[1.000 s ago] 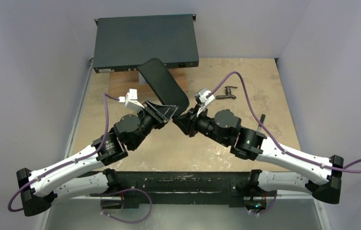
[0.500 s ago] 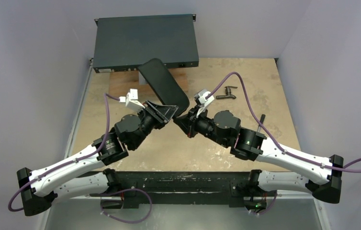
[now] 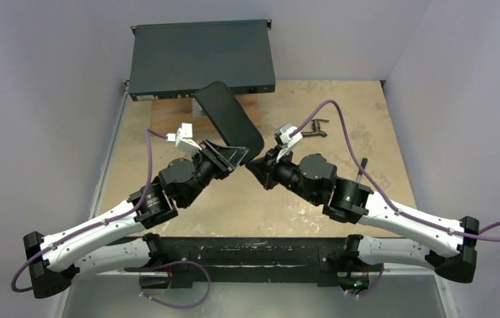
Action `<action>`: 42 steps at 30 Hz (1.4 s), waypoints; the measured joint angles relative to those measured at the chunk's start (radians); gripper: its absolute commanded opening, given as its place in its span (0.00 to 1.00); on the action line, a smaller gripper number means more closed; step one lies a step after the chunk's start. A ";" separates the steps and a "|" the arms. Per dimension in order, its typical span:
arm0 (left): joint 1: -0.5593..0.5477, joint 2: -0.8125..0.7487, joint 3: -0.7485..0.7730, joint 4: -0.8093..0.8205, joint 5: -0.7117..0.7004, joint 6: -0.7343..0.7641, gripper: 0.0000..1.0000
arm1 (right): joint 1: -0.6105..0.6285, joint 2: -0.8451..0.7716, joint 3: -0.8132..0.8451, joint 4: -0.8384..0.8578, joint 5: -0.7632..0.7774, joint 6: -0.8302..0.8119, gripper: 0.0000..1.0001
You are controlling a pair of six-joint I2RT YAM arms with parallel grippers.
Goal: Sort the hair-cutting tools
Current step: Zip the hairdressing tool bag at the center of the board.
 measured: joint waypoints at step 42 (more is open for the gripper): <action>-0.005 -0.047 0.000 -0.023 0.034 0.001 0.00 | -0.001 -0.093 -0.111 0.026 -0.114 -0.063 0.34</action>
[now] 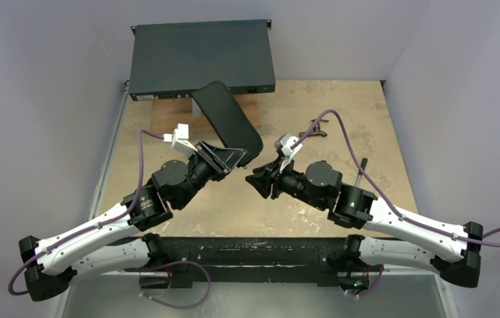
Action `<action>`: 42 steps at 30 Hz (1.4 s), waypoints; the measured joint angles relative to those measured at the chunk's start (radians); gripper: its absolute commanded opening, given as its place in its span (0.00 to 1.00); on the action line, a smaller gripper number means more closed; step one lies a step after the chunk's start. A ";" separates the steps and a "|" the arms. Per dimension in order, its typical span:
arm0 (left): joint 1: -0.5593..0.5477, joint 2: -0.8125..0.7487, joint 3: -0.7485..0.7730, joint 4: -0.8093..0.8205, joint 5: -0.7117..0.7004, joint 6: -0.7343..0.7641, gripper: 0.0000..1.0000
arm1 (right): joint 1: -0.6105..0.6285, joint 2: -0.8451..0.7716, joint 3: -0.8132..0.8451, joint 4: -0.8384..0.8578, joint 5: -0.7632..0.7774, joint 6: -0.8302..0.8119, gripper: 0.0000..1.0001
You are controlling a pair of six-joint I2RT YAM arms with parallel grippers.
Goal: Sort the hair-cutting tools
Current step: Zip the hairdressing tool bag at the center of the board.
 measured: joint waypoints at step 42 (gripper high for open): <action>0.000 0.000 0.000 0.002 0.031 0.000 0.00 | 0.003 0.054 0.047 0.062 0.030 0.013 0.00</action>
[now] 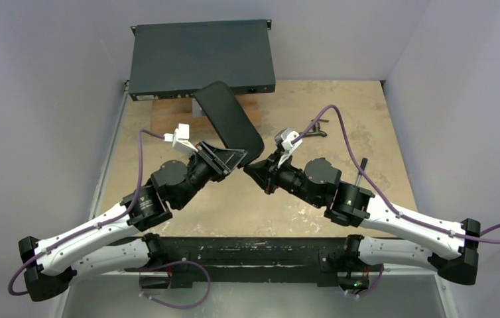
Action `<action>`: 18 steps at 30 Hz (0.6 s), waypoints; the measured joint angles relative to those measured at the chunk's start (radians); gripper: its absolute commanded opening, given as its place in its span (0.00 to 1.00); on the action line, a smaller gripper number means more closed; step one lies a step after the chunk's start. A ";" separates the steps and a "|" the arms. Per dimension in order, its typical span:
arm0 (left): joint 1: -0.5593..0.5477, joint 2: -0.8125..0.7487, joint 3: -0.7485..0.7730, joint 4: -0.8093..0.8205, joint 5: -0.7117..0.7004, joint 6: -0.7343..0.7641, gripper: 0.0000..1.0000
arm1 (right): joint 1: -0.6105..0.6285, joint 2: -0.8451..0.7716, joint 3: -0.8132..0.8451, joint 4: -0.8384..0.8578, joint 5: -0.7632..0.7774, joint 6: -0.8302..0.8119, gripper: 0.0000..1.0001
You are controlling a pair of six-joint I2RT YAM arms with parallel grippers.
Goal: Sort the hair-cutting tools
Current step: Zip the hairdressing tool bag at the center of the board.
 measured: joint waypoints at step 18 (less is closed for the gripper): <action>0.000 -0.032 -0.014 -0.040 -0.005 0.000 0.00 | 0.018 -0.017 0.001 -0.056 0.150 0.063 0.00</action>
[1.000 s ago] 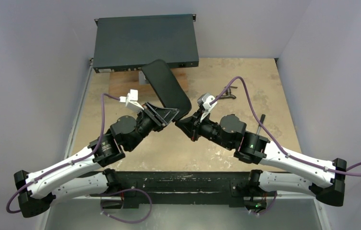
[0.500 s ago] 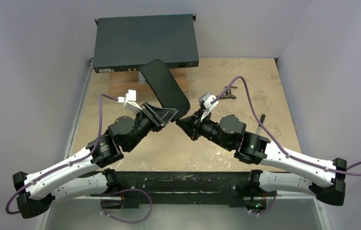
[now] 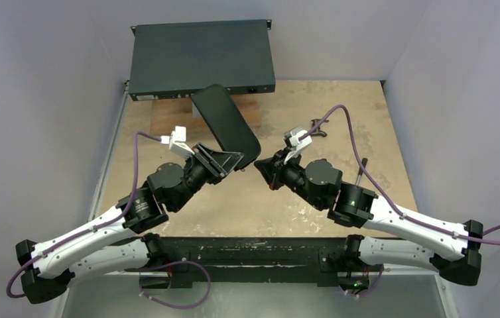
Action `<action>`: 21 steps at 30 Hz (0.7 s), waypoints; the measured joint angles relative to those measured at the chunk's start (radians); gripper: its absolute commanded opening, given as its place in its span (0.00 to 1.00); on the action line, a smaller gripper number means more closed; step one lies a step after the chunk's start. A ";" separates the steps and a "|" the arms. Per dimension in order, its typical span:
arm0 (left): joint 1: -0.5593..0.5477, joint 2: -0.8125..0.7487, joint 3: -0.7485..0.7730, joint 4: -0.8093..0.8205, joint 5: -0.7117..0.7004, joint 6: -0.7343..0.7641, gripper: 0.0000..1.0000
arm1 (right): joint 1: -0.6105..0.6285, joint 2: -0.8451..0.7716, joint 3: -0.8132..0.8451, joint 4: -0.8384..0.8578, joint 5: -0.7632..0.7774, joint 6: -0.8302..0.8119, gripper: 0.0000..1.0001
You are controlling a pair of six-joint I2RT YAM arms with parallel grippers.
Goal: Sort the hair-cutting tools
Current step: Zip the hairdressing tool bag at the center of the board.
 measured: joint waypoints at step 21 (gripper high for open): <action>0.000 -0.045 0.000 -0.005 -0.003 0.000 0.00 | -0.020 -0.087 -0.074 0.085 -0.180 -0.079 0.37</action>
